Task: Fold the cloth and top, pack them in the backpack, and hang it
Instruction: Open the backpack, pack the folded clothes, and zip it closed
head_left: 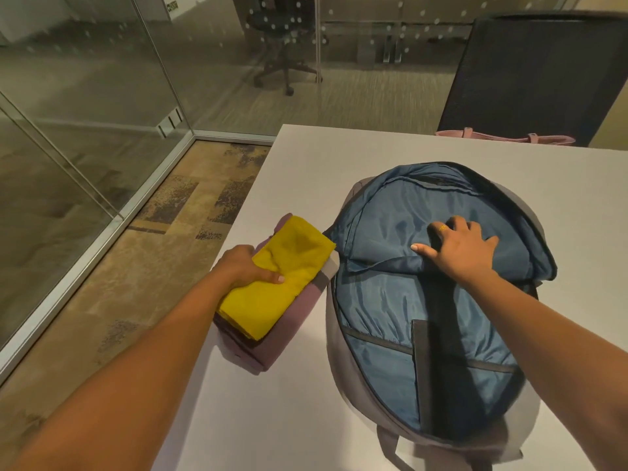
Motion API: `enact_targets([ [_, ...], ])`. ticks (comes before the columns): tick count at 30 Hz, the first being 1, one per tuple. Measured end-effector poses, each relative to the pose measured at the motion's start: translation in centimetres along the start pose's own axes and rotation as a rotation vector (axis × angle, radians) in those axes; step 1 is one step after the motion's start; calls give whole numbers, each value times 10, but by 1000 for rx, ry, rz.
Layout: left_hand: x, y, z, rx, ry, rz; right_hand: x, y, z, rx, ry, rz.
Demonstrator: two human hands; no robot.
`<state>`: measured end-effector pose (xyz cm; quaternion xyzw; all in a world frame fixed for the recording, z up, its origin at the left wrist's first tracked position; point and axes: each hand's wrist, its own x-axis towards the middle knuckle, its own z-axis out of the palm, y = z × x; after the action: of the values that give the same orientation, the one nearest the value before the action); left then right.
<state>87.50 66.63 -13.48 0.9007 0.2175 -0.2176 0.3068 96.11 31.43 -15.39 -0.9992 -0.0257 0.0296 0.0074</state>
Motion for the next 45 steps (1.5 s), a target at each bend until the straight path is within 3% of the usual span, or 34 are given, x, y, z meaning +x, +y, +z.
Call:
enact_targets([
  [9,-39,78,-42,210,-156,197,-2,24,-11,252,-160,-69],
  [15,-63,149,-24,196,-295,392,-31,48,-28,613,53,-123],
  [19,-64,185,28,145,-423,421,-50,74,-41,793,214,34],
  [21,-57,191,63,304,-374,463,-56,88,-40,861,221,90],
  [25,-50,187,122,519,-96,595,-64,102,-34,942,180,139],
  [30,-46,180,137,647,93,672,-70,95,-30,756,167,89],
  [35,-41,172,139,692,170,699,-85,57,-31,507,347,-136],
  [39,-32,167,135,739,196,701,-92,31,-27,424,261,-240],
  [42,-28,167,131,750,190,692,-87,35,-30,604,166,-144],
  [45,-24,169,129,744,160,694,-85,51,-21,604,0,-67],
])
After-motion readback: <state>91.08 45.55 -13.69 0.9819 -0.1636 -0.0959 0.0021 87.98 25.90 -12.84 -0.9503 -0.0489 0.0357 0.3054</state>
